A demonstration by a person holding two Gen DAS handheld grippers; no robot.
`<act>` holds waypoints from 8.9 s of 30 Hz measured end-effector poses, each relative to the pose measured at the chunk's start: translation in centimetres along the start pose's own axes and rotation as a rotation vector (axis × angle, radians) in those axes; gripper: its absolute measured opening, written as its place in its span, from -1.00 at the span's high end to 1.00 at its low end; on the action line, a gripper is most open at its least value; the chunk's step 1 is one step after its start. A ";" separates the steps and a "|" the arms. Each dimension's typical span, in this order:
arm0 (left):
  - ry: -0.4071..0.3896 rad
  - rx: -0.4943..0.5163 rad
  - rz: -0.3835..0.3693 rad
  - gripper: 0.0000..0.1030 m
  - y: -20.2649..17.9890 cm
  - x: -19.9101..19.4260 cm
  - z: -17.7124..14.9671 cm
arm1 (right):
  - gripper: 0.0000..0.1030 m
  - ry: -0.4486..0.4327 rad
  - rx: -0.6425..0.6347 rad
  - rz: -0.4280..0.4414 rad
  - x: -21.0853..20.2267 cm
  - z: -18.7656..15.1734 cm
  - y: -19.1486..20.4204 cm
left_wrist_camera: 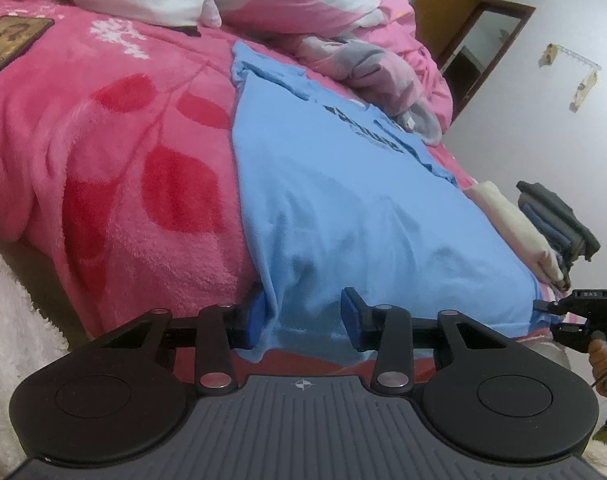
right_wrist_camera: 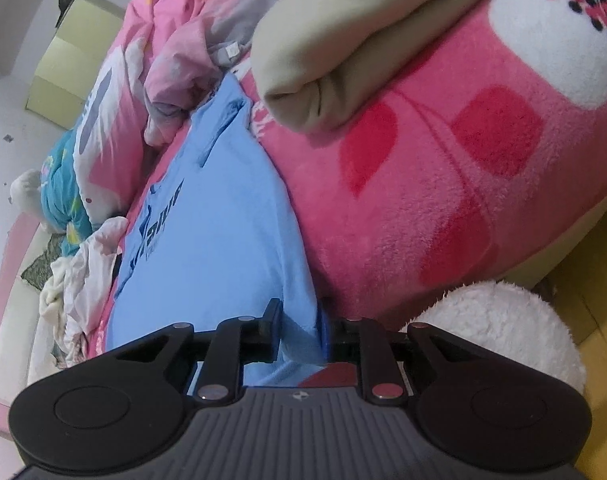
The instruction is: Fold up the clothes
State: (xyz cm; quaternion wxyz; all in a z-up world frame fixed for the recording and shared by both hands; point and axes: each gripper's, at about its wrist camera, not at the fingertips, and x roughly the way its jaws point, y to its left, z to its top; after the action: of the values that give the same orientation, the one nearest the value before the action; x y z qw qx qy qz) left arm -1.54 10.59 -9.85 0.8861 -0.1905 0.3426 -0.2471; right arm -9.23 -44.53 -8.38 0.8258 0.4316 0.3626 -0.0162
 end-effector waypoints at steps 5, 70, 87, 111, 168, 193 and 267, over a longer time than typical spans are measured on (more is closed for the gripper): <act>-0.037 -0.029 -0.049 0.79 0.0 -0.8 0.3 | 0.90 -0.044 0.005 0.064 -1.3 0.2 0.8; 0.089 -0.008 -0.062 0.24 -3.2 0.8 8.8 | 0.91 -0.207 0.100 0.425 -1.2 5.1 4.8; 0.090 0.088 0.089 0.09 -4.7 2.9 10.2 | 0.91 -0.203 0.114 0.425 -0.9 4.9 4.1; 0.131 0.173 0.114 0.21 -5.8 4.5 9.8 | 0.91 -0.203 0.108 0.418 -1.1 4.7 4.5; -0.135 -0.445 0.066 0.99 11.1 25.8 31.2 | 0.87 -0.191 0.147 0.241 29.3 28.4 12.8; -0.114 0.026 0.111 0.32 5.6 21.4 26.0 | 0.77 0.108 -0.834 0.121 31.6 14.3 28.8; -0.089 -0.190 0.033 0.11 4.3 11.9 18.4 | 0.11 -0.050 -0.364 -0.314 17.2 17.8 13.8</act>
State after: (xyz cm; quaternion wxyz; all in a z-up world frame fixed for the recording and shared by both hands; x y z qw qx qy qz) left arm 20.32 10.36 -5.36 0.8823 -0.2790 0.3279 -0.1903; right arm 18.53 -43.84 -2.76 0.8860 0.2135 0.4018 -0.0896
